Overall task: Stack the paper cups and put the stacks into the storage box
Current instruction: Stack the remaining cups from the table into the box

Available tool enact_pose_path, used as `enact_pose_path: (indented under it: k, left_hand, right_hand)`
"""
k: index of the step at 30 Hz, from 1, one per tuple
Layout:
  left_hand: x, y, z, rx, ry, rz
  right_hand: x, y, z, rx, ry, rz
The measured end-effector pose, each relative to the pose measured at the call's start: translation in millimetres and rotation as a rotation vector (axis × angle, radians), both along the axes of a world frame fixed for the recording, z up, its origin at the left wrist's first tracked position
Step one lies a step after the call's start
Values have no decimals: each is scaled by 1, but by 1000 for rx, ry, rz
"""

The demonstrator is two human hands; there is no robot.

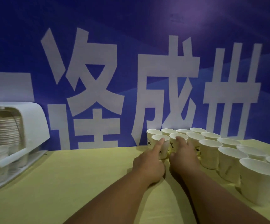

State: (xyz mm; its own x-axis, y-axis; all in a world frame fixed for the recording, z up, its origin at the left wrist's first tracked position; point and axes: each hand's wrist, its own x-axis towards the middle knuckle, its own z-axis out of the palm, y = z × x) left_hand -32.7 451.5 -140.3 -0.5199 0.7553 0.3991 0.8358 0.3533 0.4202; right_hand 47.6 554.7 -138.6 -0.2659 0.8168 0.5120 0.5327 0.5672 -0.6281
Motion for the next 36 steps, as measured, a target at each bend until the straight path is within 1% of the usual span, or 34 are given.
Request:
enact_pose_path:
  k: [2, 6, 10, 14, 22, 31, 34, 36]
  left_hand:
    - [-1, -1, 0, 66, -25, 11]
    - [-4, -2, 1, 165, -42, 79]
    - [-6, -12, 2, 239, 3, 145]
    - [-13, -37, 7, 260, 55, 195]
    - [-46, -120, 17, 293, 94, 262]
    - [-104, -233, 26, 293, 125, 306]
    - [-120, -266, 33, 343, 132, 309]
    - [-131, -286, 39, 369, 173, 327]
  right_hand:
    - [-2, 1, 1, 18, 37, -6]
    - [-1, -2, 7, 45, 23, -17]
    - [1, -13, 15, 85, 48, -11]
    - [-2, -36, 23, 103, 15, 52]
    - [-24, -95, 40, 191, 94, 238]
    - [-82, -181, 56, 123, 183, 476]
    - [-102, -207, 60, 114, 202, 519]
    - [-116, -223, 63, 100, 232, 546]
